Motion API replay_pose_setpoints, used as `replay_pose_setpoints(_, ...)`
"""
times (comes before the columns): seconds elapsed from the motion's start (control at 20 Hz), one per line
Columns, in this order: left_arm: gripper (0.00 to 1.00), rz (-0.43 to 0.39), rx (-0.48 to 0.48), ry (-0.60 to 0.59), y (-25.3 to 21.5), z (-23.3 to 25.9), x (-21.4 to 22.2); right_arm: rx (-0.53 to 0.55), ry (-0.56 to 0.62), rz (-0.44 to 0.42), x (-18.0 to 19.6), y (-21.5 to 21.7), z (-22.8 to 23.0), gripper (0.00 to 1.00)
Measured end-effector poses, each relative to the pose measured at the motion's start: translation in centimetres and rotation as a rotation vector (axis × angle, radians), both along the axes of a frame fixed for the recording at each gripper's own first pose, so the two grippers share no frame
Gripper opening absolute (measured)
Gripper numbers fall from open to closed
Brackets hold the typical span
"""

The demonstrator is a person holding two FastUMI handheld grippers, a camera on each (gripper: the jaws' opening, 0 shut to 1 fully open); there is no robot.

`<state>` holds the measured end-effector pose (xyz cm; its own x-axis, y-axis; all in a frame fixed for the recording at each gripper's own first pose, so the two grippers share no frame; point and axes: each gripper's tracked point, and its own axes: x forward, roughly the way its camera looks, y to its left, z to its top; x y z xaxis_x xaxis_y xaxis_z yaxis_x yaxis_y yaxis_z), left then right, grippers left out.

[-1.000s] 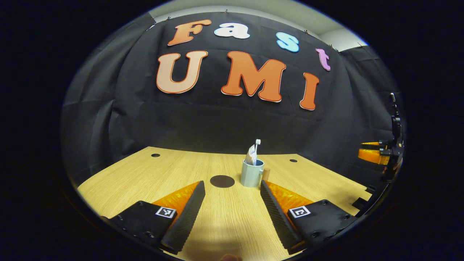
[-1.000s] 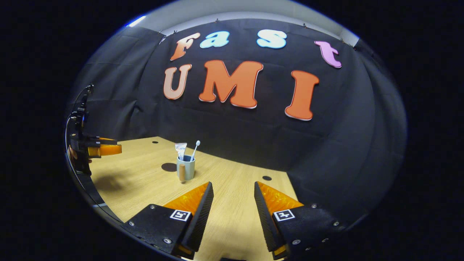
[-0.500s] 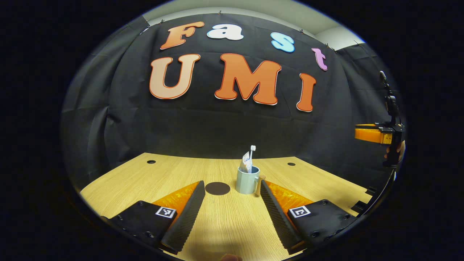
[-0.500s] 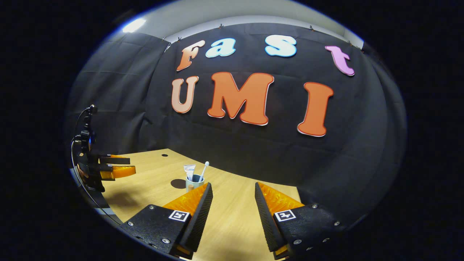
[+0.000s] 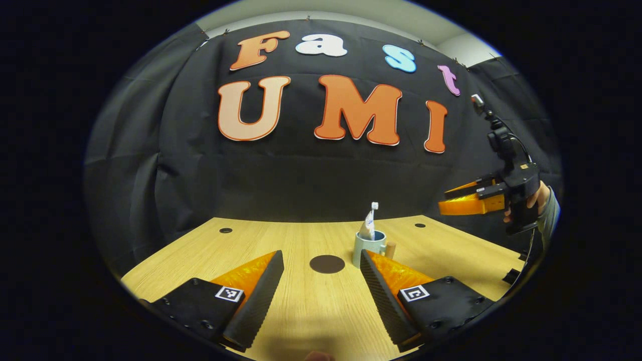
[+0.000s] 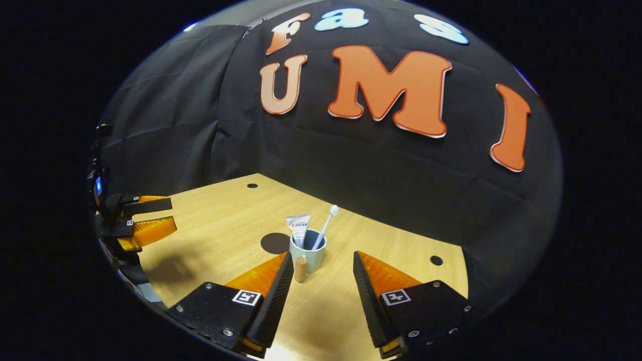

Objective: Put the toothbrush and toothpaste on the desktop into the cup, then pick up the cup and place it on the coaster on the desktop.

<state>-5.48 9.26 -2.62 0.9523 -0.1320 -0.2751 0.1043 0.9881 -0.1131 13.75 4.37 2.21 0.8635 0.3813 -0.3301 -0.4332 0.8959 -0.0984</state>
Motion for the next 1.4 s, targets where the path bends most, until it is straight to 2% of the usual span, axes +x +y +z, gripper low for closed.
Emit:
replay_pose_setpoints(0.35, 0.98, 0.043, -0.029, 0.060, 1.3, -1.4, -0.6, -0.062, 0.214, 0.037, 2.8, 4.1, -6.1, 0.72)
replay_pose_setpoints(0.55, 0.98, 0.050, -0.032, 0.091, 1.8, -2.0, -0.9, -0.071, 0.329, 0.027, 3.4, 4.8, -8.6, 0.72)
replay_pose_setpoints(0.85, 0.97, 0.076, -0.057, 0.122, 2.3, -2.8, -1.3, -0.174, 0.401, 0.001, 4.6, 4.3, -10.5, 0.72)
replay_pose_setpoints(0.95, 0.97, 0.088, -0.067, 0.140, 2.4, -3.2, -1.6, -0.188, 0.463, 0.004, 4.2, 4.6, -11.5, 0.72)
replay_pose_setpoints(1.15, 0.97, 0.110, -0.084, 0.162, 2.7, -3.8, -1.8, -0.198, 0.551, -0.008, 4.3, 5.0, -13.0, 0.66)
replay_pose_setpoints(1.2, 0.97, 0.115, -0.091, 0.167, 2.7, -3.8, -1.7, -0.193, 0.568, -0.024, 4.4, 5.0, -13.3, 0.58)
replay_pose_setpoints(1.25, 0.97, 0.117, -0.096, 0.170, 2.7, -3.9, -1.9, -0.190, 0.579, -0.037, 4.5, 4.9, -13.5, 0.59)
replay_pose_setpoints(1.35, 0.97, 0.122, -0.099, 0.175, 2.8, -4.1, -1.9, -0.167, 0.613, -0.054, 4.7, 5.0, -14.2, 0.48)
replay_pose_setpoints(1.4, 0.97, 0.124, -0.099, 0.178, 2.8, -4.1, -1.8, -0.153, 0.626, -0.059, 4.6, 5.2, -14.3, 0.39)
